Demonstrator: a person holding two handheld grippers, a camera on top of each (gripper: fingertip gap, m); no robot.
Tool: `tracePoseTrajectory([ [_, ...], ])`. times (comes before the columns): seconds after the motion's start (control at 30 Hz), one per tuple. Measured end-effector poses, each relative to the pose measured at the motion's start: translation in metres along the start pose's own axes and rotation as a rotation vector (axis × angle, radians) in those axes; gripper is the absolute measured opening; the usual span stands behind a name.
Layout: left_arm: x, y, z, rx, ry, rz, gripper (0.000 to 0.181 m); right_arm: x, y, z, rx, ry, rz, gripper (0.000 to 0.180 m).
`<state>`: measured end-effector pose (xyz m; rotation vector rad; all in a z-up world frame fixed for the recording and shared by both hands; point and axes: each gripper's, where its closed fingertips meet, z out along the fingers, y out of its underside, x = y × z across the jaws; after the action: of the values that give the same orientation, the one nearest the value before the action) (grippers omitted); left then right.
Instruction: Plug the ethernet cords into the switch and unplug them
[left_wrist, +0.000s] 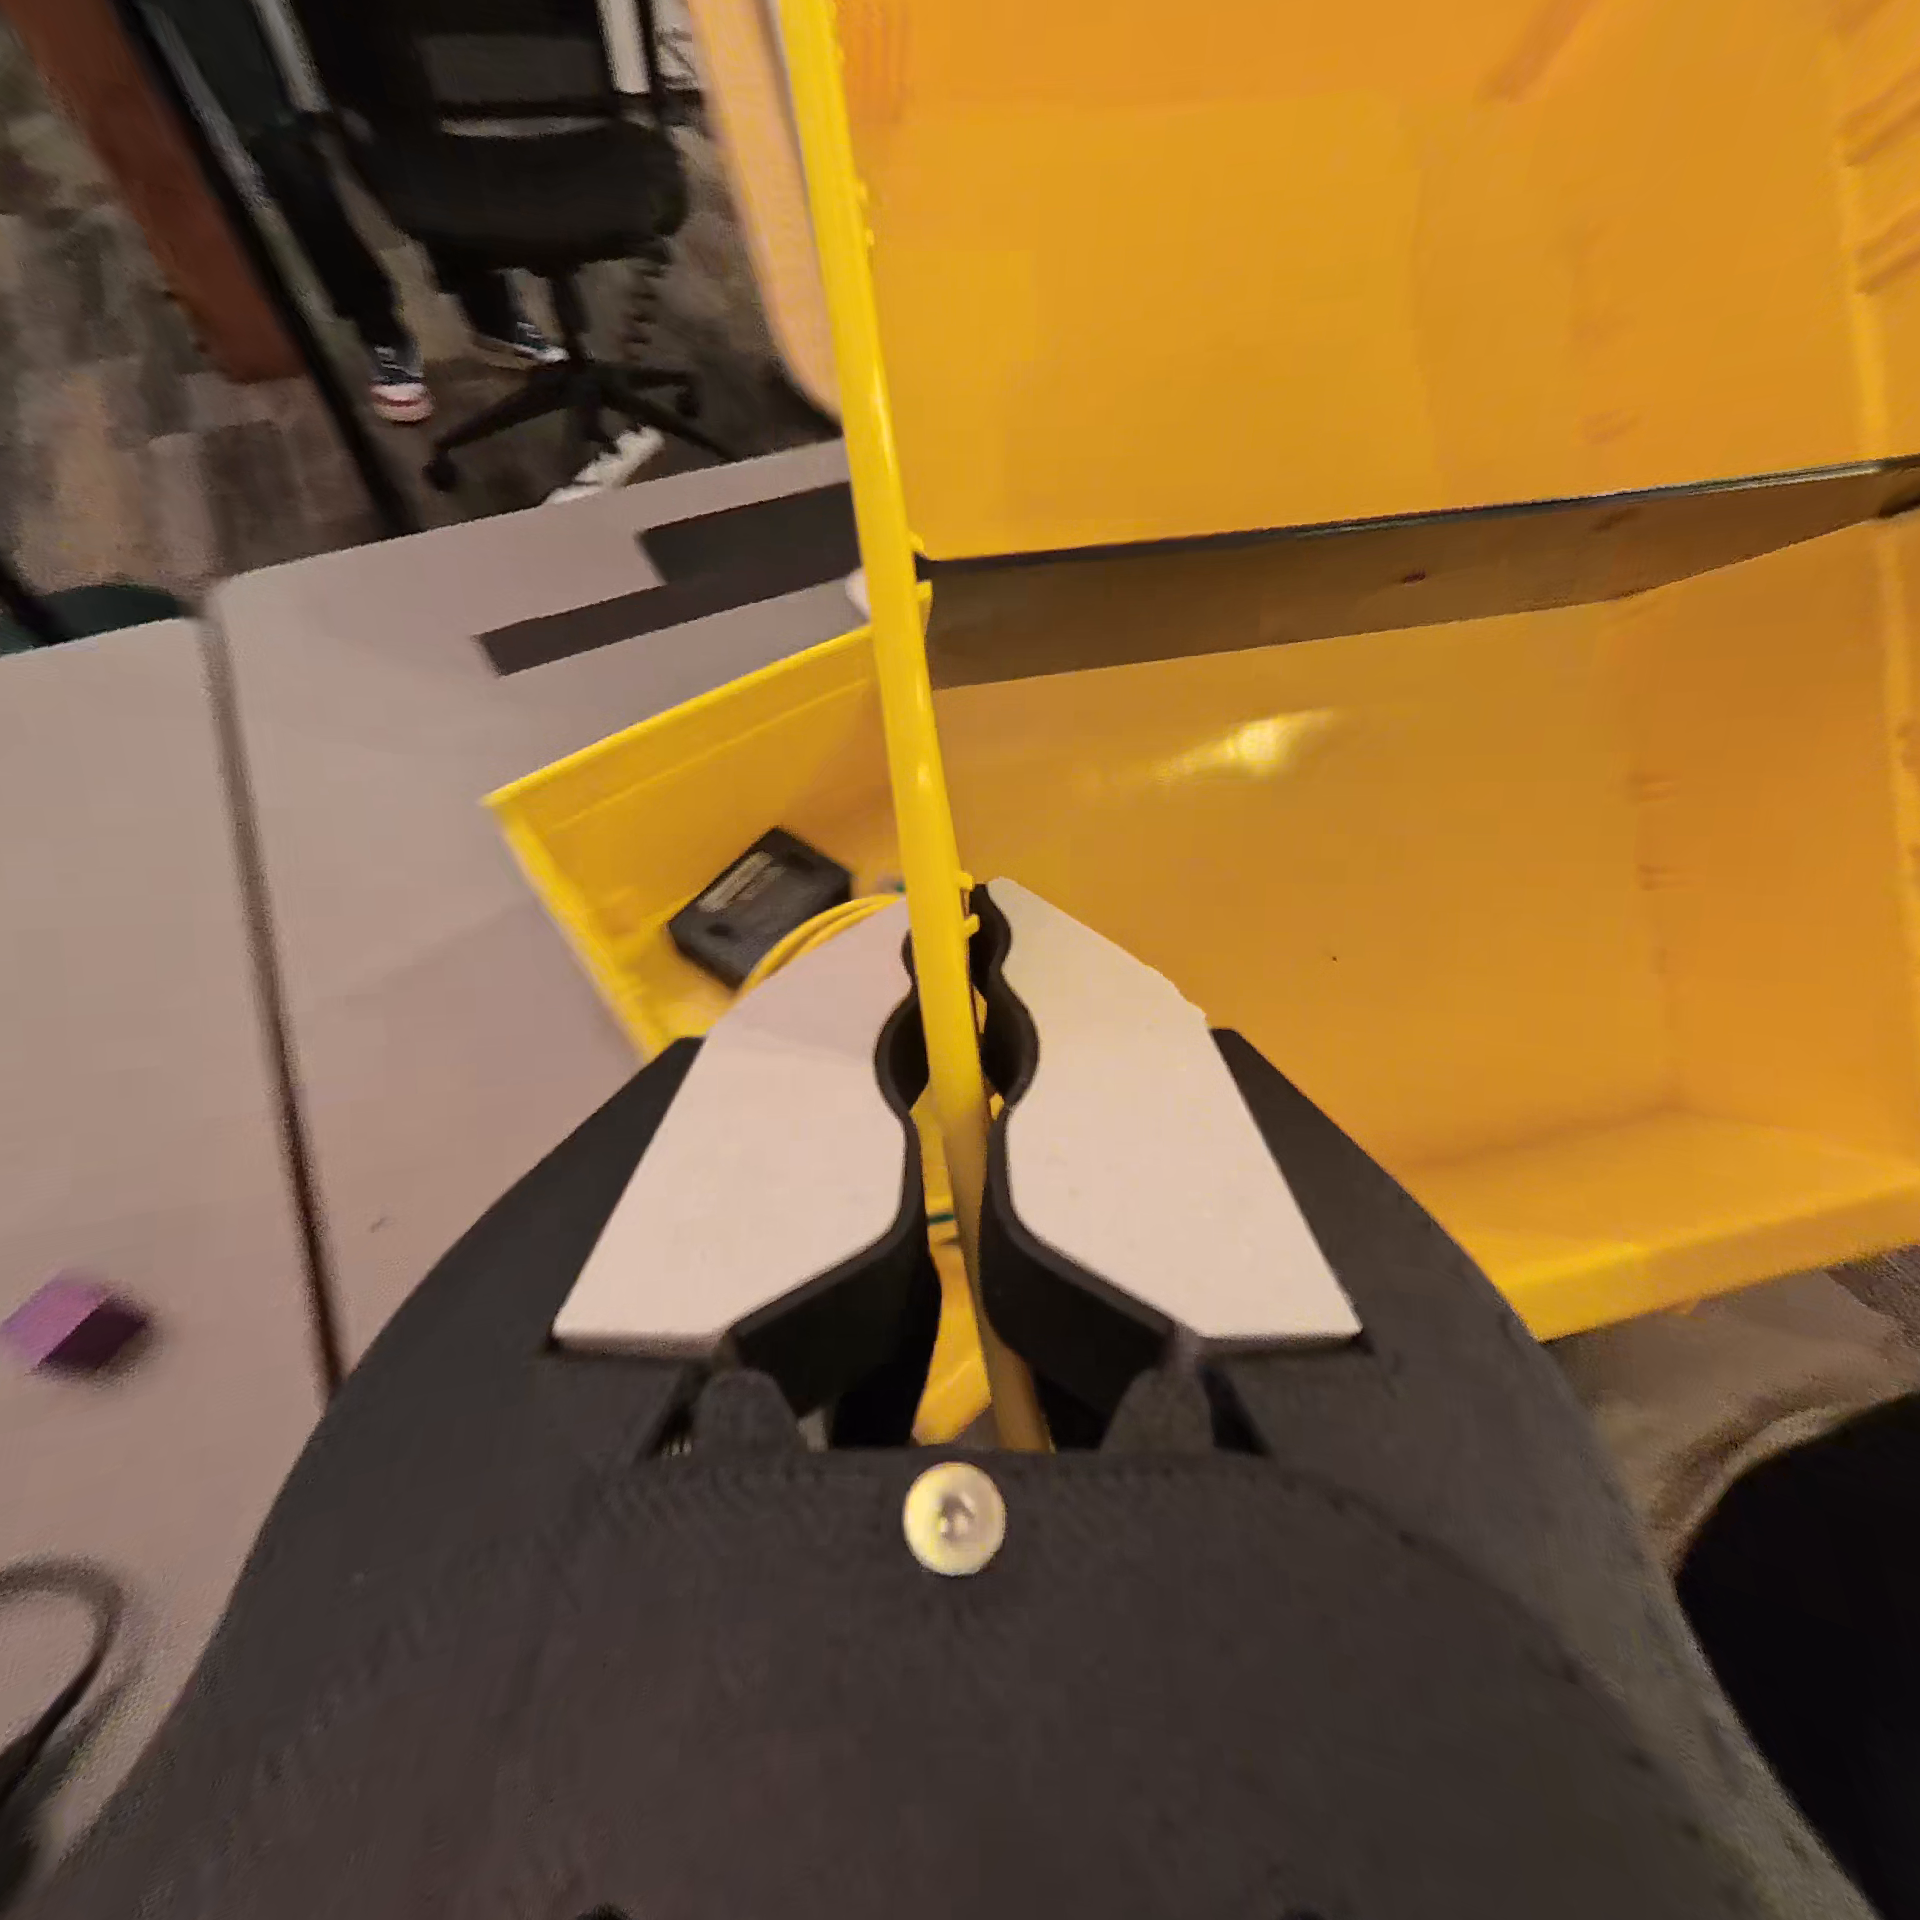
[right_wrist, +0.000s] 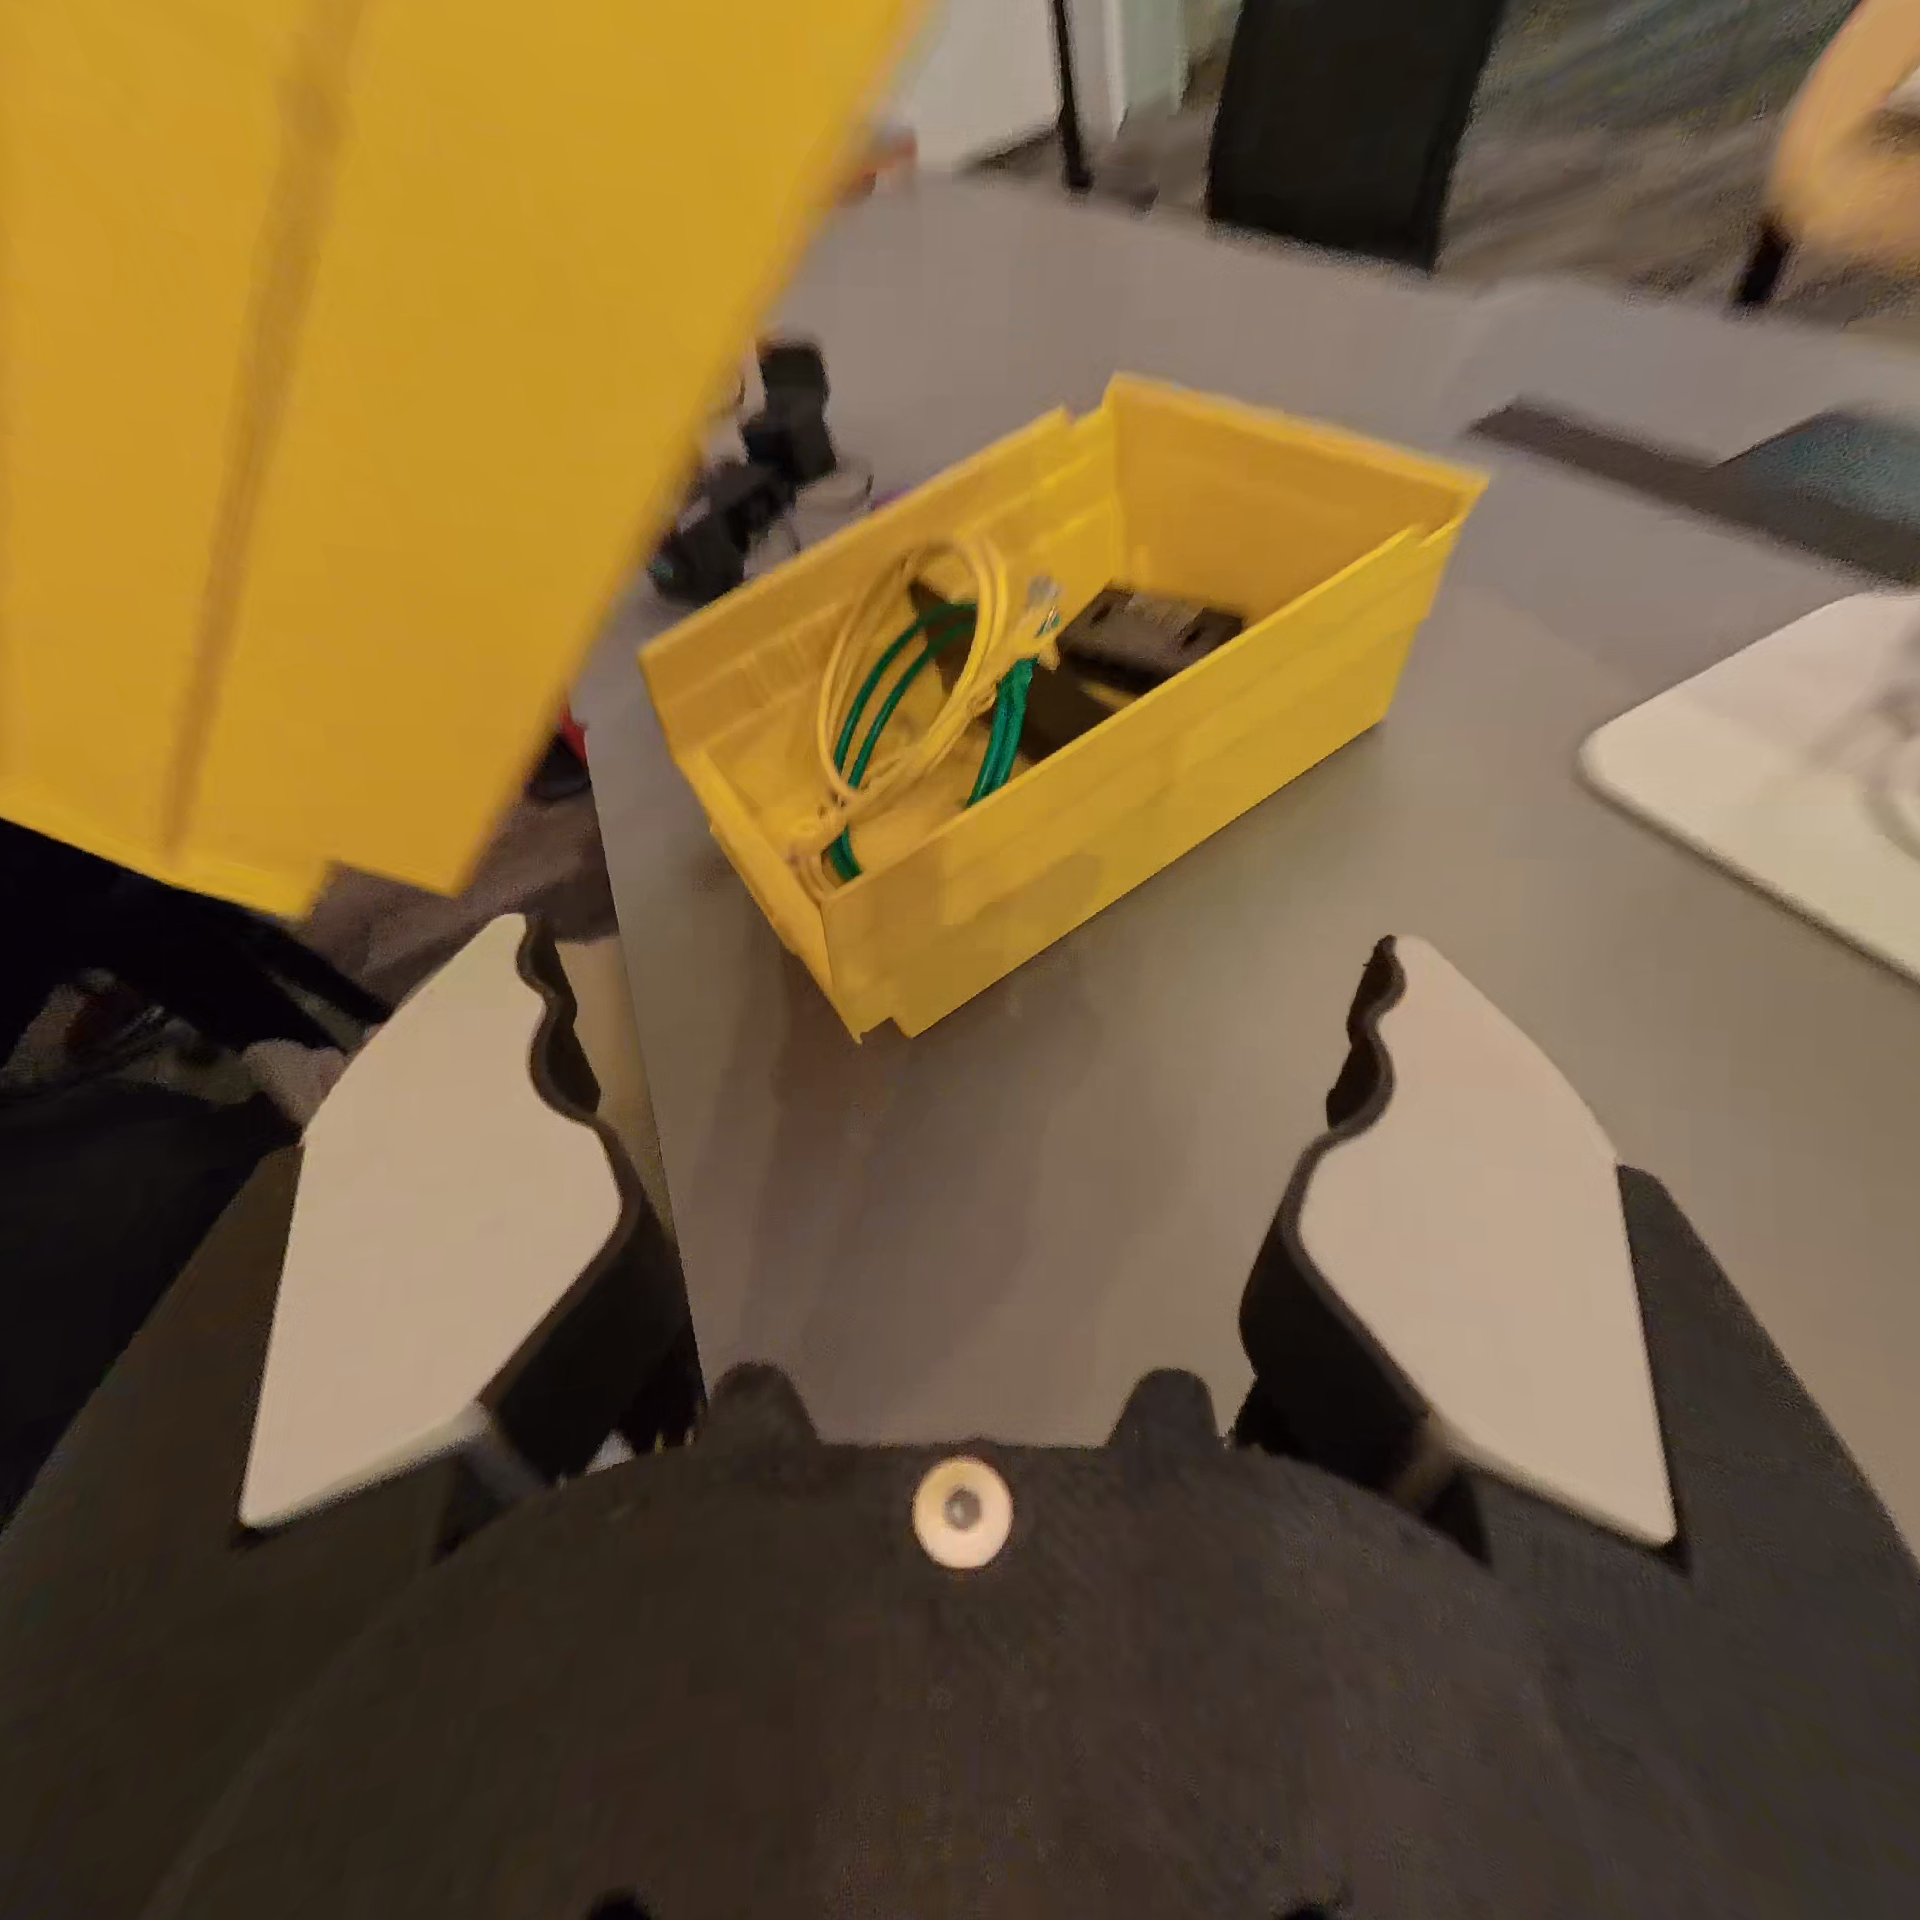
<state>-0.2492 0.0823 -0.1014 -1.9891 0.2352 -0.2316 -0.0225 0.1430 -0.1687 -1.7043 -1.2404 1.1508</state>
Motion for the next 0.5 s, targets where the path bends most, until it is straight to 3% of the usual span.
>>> tracePoseTrajectory([
  [0.13, 0.066, -0.012, 0.069, -0.052, 0.115, 0.094, 0.004, 0.0, -0.012, -0.094, 0.118, 0.233, -0.084, 0.133],
  [0.27, 0.133, -0.011, 0.137, -0.117, 0.208, 0.159, 0.004, -0.027, -0.007, -0.155, 0.225, 0.384, -0.128, 0.134],
  [0.4, 0.191, -0.003, 0.184, -0.159, 0.249, 0.236, 0.005, -0.031, 0.039, -0.161, 0.133, 0.499, -0.072, 0.123],
  [0.5, 0.225, 0.009, 0.213, -0.194, 0.29, 0.249, 0.004, -0.011, 0.08, -0.16, 0.022, 0.609, -0.034, 0.127],
])
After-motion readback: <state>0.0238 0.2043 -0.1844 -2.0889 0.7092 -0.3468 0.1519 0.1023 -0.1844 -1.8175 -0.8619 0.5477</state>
